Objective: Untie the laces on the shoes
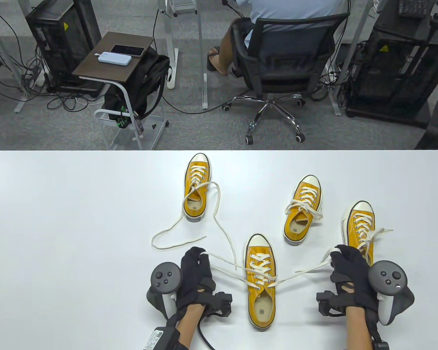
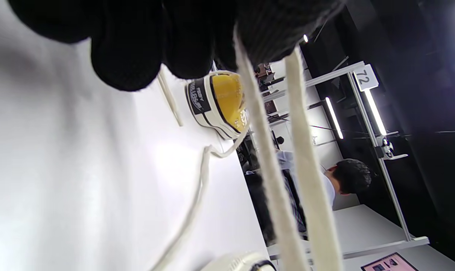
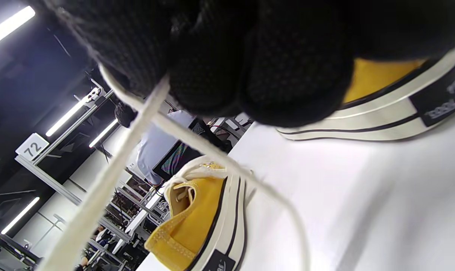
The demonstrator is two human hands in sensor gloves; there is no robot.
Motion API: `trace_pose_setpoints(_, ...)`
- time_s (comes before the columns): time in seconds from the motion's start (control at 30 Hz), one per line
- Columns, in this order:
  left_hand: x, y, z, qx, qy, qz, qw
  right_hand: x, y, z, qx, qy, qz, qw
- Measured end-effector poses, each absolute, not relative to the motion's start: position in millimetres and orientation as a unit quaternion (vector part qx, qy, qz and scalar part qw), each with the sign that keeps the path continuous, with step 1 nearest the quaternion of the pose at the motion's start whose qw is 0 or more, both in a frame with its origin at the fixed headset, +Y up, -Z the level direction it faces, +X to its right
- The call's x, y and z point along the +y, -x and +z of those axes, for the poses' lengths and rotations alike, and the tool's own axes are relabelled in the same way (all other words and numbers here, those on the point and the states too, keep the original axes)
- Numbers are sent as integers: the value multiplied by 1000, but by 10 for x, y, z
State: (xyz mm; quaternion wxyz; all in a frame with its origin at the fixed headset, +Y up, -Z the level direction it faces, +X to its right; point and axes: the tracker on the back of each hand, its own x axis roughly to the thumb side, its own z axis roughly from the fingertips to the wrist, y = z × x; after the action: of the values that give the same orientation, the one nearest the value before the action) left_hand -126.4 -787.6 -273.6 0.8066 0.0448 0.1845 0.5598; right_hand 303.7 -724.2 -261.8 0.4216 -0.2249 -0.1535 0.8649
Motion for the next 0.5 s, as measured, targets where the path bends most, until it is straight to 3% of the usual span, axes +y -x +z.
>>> trace_pose_setpoints(0.3, -7874, 1492, -2738, 224, -58, 540, 809, -7254, -3020, -2646, -136, 222, 884, 390)
trace_pose_setpoints(0.5, -7786, 1436, -2750, 197, -45, 452, 869, -7278, -2829, -2714, -103, 182, 914, 348)
